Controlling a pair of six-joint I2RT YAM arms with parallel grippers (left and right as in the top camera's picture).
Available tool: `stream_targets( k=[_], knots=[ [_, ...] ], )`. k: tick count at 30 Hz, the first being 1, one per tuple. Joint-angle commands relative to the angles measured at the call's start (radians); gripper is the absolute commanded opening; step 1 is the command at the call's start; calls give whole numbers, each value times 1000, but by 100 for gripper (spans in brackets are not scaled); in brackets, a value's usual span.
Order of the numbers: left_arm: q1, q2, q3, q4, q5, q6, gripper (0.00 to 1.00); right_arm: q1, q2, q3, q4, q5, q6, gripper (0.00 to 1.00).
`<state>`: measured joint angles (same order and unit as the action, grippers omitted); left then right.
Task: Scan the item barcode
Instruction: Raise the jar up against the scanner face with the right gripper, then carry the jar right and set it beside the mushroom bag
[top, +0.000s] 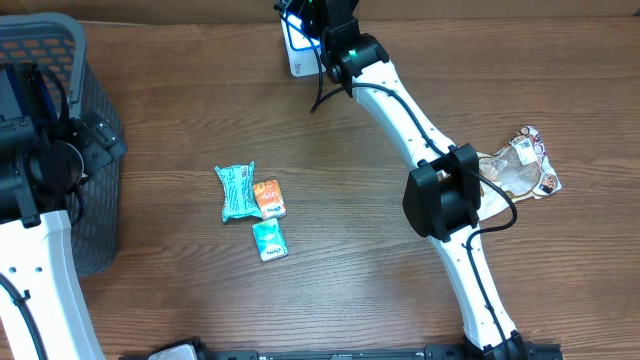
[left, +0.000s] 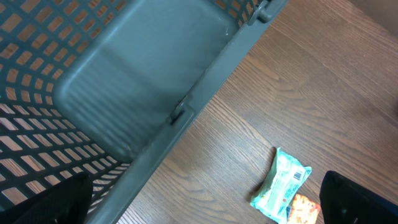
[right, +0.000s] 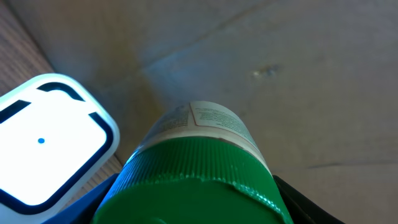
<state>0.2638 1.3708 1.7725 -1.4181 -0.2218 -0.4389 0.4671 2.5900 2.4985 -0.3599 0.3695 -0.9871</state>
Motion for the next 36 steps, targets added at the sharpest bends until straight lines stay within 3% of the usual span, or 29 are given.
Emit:
stream_targets(
  k=[1,21,29,36],
  knots=[
    [4,2,14,1,-14,-3,99,4,8,27,10,-36,-35,48],
    [4,2,14,2,-14,-3,99,31,8,27,-41,-90,-24,47],
    [4,2,14,2,-14,-3,100,42,-63,28,-151,-221,175,47],
    [4,2,14,1,-14,-3,100,55,-219,28,-403,-418,422,48]
  ],
)
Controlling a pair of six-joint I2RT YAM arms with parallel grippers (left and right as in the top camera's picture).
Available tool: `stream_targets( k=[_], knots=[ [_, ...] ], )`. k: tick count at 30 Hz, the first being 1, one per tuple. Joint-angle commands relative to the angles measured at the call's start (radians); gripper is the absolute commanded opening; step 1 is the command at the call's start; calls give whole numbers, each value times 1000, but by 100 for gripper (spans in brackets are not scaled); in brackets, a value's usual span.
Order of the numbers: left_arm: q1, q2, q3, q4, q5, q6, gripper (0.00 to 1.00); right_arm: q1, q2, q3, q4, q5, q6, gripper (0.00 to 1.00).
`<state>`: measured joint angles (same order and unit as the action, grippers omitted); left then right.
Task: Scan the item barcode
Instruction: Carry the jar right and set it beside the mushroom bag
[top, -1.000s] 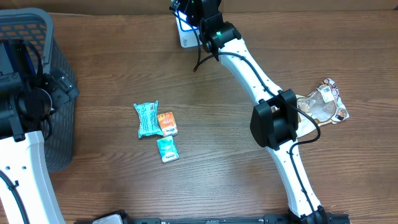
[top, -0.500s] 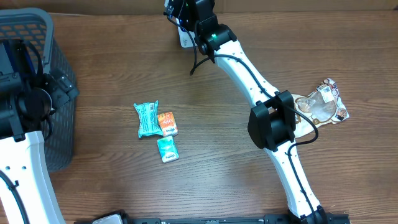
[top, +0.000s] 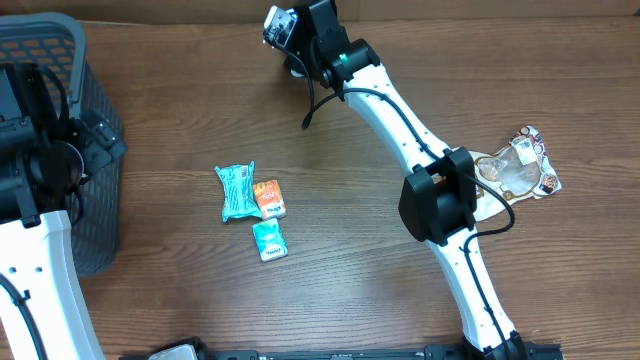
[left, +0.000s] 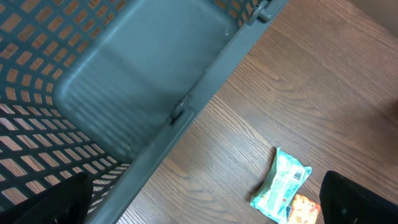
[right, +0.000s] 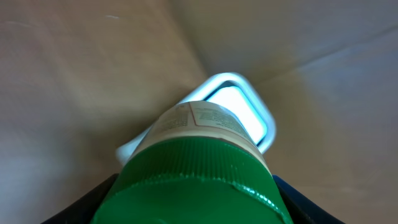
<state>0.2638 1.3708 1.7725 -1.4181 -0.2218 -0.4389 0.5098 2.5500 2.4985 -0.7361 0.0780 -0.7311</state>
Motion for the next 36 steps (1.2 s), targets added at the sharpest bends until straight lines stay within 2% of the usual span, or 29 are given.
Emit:
stream_targets(
  k=[1,4,8,12,16,20,27,36],
  knots=[
    [4,2,14,2,-14,-3,99,12,-201,29,-80,-169,212,48],
    [4,2,14,1,-14,-3,99,5,-253,29,-233,-275,333,47],
    [4,2,14,1,-14,-3,99,-13,-280,28,-477,-331,419,44],
    [4,2,14,2,-14,-3,100,-36,-266,19,-709,-326,421,44],
    [4,2,14,1,-14,-3,99,-67,-249,-49,-840,-326,421,44],
    [4,2,14,2,-14,-3,100,-98,-248,-183,-837,-290,420,46],
    [4,2,14,1,-14,-3,99,-204,-248,-417,-717,-255,425,49],
    [4,2,14,2,-14,-3,100,-372,-248,-543,-569,-251,500,48]
  ],
)
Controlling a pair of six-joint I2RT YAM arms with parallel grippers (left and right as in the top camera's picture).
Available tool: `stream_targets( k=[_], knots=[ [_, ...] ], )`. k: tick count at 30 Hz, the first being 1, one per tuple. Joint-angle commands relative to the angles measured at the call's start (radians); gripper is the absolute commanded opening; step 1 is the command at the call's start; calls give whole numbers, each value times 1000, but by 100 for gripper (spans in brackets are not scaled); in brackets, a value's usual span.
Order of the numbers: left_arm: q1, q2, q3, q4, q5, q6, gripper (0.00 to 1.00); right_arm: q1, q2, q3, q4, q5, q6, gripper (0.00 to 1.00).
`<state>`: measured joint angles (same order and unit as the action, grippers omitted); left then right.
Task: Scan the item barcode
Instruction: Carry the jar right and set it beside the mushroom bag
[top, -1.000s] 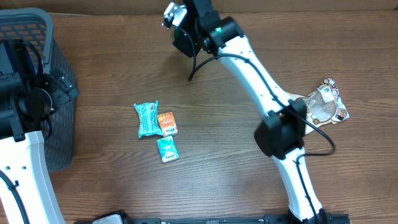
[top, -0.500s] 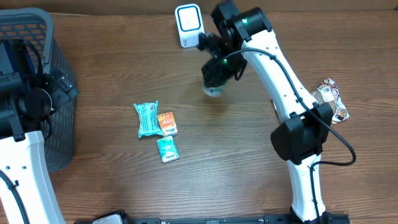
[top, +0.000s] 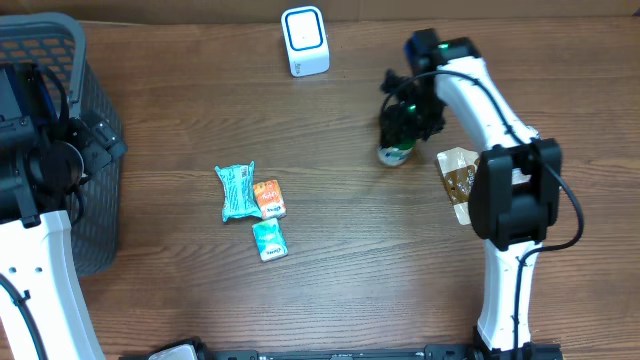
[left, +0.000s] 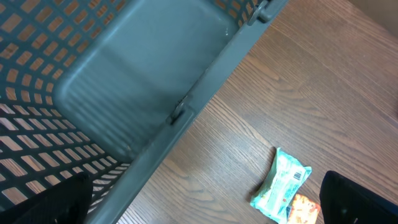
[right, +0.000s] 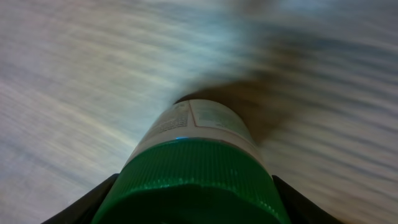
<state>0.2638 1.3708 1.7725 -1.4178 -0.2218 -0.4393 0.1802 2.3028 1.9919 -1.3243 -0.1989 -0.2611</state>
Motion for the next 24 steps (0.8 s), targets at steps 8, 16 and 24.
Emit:
stream_targets(
  k=[8,16,24],
  knots=[
    [4,2,14,1,-14,-3,100,-129,0,-37,62,148,30,49],
    [4,2,14,1,-14,-3,100,-158,0,-37,59,382,135,57],
    [4,2,14,1,-14,-3,99,-158,0,-32,16,389,195,92]
  ],
)
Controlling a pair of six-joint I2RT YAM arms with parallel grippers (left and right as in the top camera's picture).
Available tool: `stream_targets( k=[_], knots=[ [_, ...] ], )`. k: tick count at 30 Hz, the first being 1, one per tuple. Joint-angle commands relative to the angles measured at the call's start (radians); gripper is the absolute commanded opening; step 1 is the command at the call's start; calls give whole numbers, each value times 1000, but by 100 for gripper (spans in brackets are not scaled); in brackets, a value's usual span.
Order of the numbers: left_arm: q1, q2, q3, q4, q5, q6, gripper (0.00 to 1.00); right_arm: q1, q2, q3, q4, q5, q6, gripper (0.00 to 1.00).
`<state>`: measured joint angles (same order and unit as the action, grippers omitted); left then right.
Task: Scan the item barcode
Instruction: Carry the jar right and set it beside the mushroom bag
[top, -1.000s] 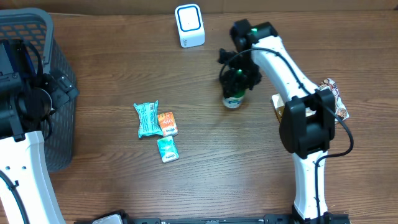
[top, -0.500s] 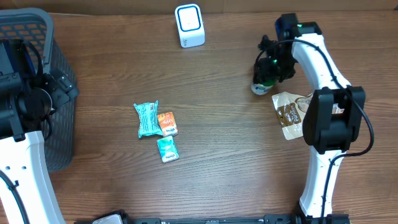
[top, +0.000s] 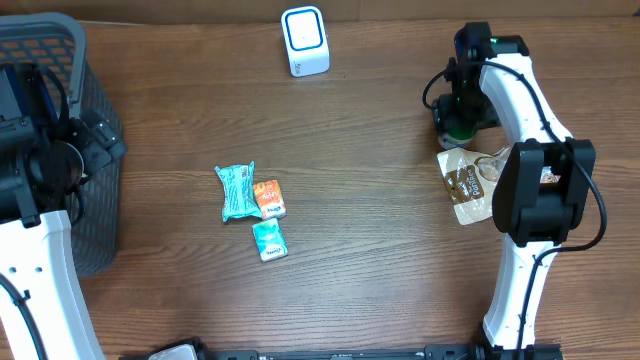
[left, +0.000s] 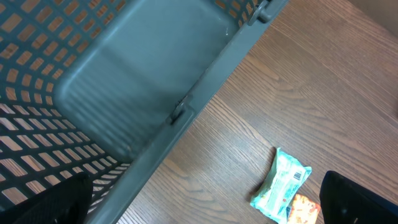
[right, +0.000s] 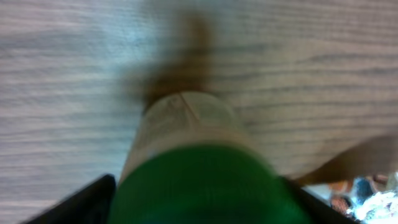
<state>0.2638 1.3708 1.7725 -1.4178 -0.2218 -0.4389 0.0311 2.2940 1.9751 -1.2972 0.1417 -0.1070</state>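
A bottle with a green cap (right: 199, 186) and a pale labelled body (right: 183, 121) fills the blurred right wrist view, with my right gripper (top: 460, 112) shut on it. Overhead, the bottle (top: 456, 129) is low at the table's right side, just behind a brown snack bag (top: 467, 187); whether it touches the wood I cannot tell. The white barcode scanner (top: 305, 41) stands at the back middle, well left of the bottle. My left gripper (left: 205, 214) hangs open above the basket's rim, holding nothing.
A grey mesh basket (top: 95, 120) stands at the left edge, under my left arm. A teal packet (top: 236, 190), an orange packet (top: 270, 198) and a small teal packet (top: 269, 240) lie together left of the middle. More snack bags lie under my right arm.
My right gripper has moved to the right with the bottle, from right of the table's middle to just behind the brown snack bag. The left arm has not moved.
My right gripper first held the bottle at the back, beside the scanner. Then the bottle was right over the scanner's face. Then it was away from the scanner, low at the table right of the middle, and now it is farther right by the snack bag.
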Motion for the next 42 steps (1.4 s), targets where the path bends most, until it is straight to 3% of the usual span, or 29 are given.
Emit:
stream_targets(
  k=[1,14,20,23,26,31,33,35,37,42],
  knots=[
    [4,2,14,1,-14,-3,99,-8,8,-12,-18,48,54,100],
    [4,2,14,1,-14,-3,100,-4,-110,219,-150,-138,68,100],
    [4,2,14,1,-14,-3,100,9,-174,341,-217,-502,163,100],
    [4,2,14,1,-14,-3,100,21,-179,341,-238,-731,159,100],
    [4,2,14,1,-14,-3,99,50,-176,328,-268,-800,97,99],
    [4,2,14,1,-14,-3,99,151,-176,288,-303,-743,92,78],
    [4,2,14,1,-14,-3,99,201,-176,265,-307,-682,94,46],
    [4,2,14,1,-14,-3,100,259,-176,236,-314,-645,107,34],
    [4,2,14,1,-14,-3,100,316,-176,213,-313,-637,111,27],
    [4,2,14,1,-14,-3,99,447,-177,183,-270,-491,252,28]
  ],
)
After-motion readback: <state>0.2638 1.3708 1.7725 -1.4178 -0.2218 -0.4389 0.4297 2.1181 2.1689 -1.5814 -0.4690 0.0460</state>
